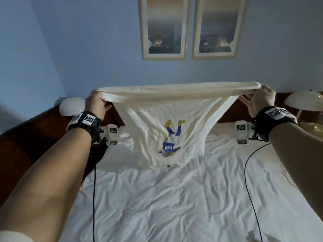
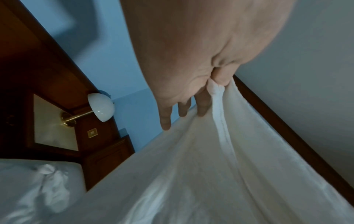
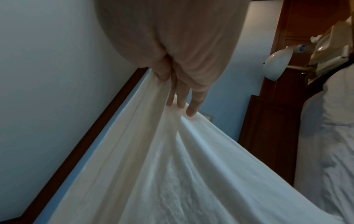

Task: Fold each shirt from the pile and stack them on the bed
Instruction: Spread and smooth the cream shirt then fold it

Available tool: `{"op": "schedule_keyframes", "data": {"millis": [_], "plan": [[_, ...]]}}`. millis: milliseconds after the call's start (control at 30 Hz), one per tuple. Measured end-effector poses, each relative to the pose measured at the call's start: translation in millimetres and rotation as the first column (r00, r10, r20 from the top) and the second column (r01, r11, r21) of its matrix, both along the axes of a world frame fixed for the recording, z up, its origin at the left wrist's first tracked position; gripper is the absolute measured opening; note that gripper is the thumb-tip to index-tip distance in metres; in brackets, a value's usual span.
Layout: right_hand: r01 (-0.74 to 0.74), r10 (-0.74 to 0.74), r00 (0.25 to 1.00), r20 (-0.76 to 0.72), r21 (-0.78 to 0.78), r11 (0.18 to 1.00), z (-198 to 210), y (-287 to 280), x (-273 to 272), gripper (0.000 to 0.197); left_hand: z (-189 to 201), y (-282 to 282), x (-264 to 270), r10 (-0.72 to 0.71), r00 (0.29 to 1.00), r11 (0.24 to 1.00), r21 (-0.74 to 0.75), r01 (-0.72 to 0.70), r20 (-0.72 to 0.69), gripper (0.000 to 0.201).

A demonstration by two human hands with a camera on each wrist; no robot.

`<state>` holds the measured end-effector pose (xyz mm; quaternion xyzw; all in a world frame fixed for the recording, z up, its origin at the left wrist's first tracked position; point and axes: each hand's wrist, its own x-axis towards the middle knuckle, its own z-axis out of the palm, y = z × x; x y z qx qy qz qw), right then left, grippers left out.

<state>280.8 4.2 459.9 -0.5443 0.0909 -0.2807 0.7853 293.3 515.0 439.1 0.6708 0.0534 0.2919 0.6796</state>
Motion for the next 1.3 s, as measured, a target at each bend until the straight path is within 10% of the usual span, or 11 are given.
{"op": "schedule_keyframes", "data": {"millis": [233,467,800,1100,1300], "plan": [[0.002,-0.011,0.98,-0.2,-0.048,0.999,-108.7,-8.8,-97.7,0.038,-111.4,7.1,-97.6,0.008,0.964,0.998,-0.064,-0.026,-0.267,0.02],[-0.038,0.009,0.88,-0.475,-0.051,0.998,-292.2,-14.4,-224.3,0.03,-294.5,8.7,-243.6,-0.068,0.734,0.985,-0.163,-0.059,-0.676,0.02],[-0.093,-0.151,0.505,-0.85,-0.228,0.969,-543.5,-2.7,-422.0,0.027,-530.3,27.4,-441.7,0.181,0.448,0.956,0.051,-0.288,-0.875,0.028],[0.007,-0.292,0.335,-0.896,-0.307,0.952,-608.8,16.9,-530.6,0.035,-611.0,26.2,-551.9,0.348,0.344,0.912,0.229,-0.341,-0.872,0.031],[-0.176,-0.302,0.243,-0.922,-0.348,0.921,-612.9,5.5,-577.1,0.034,-623.2,27.1,-607.8,0.37,0.256,0.91,0.293,-0.293,-0.893,0.03]]}}
